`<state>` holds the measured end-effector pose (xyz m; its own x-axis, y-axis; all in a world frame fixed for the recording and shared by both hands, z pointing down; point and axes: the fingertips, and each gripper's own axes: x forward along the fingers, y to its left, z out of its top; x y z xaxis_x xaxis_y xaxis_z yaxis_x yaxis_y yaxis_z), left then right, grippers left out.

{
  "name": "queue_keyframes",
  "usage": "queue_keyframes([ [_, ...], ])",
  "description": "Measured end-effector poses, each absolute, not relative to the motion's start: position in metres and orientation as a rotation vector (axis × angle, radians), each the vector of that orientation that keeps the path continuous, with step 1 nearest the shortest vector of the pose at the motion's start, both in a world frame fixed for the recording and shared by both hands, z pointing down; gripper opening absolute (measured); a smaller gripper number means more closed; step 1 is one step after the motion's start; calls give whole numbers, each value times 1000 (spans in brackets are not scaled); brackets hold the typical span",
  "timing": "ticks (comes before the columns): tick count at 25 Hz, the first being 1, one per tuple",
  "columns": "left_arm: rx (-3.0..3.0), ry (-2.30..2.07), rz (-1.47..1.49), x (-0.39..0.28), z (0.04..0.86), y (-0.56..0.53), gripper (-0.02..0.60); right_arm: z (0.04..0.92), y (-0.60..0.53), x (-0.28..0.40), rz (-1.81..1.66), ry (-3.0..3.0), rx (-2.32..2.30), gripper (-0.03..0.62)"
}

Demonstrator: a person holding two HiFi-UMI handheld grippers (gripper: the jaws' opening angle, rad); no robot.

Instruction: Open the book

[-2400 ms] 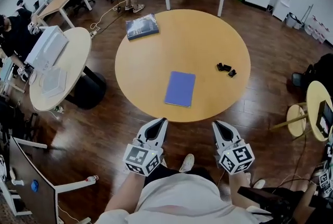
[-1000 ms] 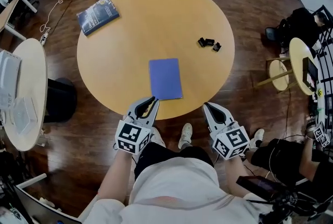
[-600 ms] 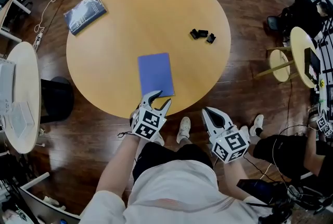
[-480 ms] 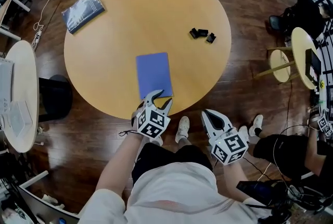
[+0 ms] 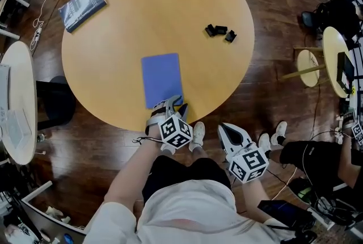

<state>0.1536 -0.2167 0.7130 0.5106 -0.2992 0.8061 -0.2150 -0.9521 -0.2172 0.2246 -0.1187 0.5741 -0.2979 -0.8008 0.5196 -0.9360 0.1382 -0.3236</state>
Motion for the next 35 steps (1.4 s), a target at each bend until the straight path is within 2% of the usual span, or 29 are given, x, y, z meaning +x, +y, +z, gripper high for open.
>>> queue_keyframes([
  [7, -2615, 470, -1494, 155, 721, -218, 151, 579, -121, 233, 907, -2186, 1712, -5],
  [15, -2653, 476, -1475, 157, 724, -212, 31, 585, -121, 239, 923, -2174, 1721, -5],
  [21, -2766, 563, -1426, 157, 711, -214, 18, 584, -119, 236, 923, -2177, 1712, -5],
  [29, -3186, 862, -1017, 147, 642, -230, 14, 578, -128, 221, 902, -2214, 1669, -5],
  [35, -3422, 1158, -567, 91, 581, -255, 14, 574, -141, 200, 877, -2264, 1600, -5],
])
